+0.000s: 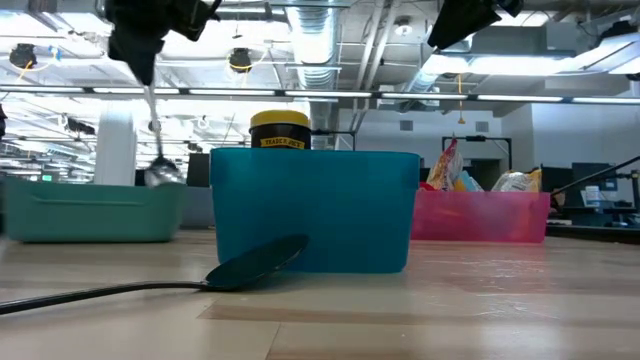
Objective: Pick & Place Food Item
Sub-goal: Put the silver spoon into the green bin
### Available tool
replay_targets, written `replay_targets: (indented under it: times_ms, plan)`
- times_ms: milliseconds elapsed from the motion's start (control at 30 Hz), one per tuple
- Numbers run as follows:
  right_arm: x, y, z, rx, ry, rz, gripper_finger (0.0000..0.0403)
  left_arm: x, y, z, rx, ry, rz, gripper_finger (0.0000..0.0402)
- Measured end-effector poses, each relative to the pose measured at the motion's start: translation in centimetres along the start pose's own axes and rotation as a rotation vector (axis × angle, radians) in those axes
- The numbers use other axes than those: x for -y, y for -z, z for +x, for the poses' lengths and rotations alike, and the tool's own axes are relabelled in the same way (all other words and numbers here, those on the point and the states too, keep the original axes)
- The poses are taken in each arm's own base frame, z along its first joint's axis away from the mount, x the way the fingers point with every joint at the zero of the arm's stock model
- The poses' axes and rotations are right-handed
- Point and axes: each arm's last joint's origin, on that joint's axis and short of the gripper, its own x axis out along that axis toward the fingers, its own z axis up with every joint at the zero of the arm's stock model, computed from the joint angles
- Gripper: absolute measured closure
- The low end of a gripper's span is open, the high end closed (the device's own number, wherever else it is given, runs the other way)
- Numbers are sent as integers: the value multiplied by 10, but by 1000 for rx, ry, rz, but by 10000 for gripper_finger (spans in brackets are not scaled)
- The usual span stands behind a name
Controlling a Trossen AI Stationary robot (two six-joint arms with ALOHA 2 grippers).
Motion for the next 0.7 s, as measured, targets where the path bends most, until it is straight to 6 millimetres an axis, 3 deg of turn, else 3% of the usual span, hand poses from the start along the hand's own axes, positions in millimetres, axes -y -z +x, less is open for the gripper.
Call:
replay_targets:
  times_ms: [200,500,700]
  plan:
    - [0,0,0,-4,-5,0,280,3,-8,1,73,23,-2,397]
    - [0,0,0,-5,-5,0,280,10,-16,22,-23,-38,49,398]
    - [0,0,0,-5,-4,-1,280,20,-21,33,-59,18,121,397]
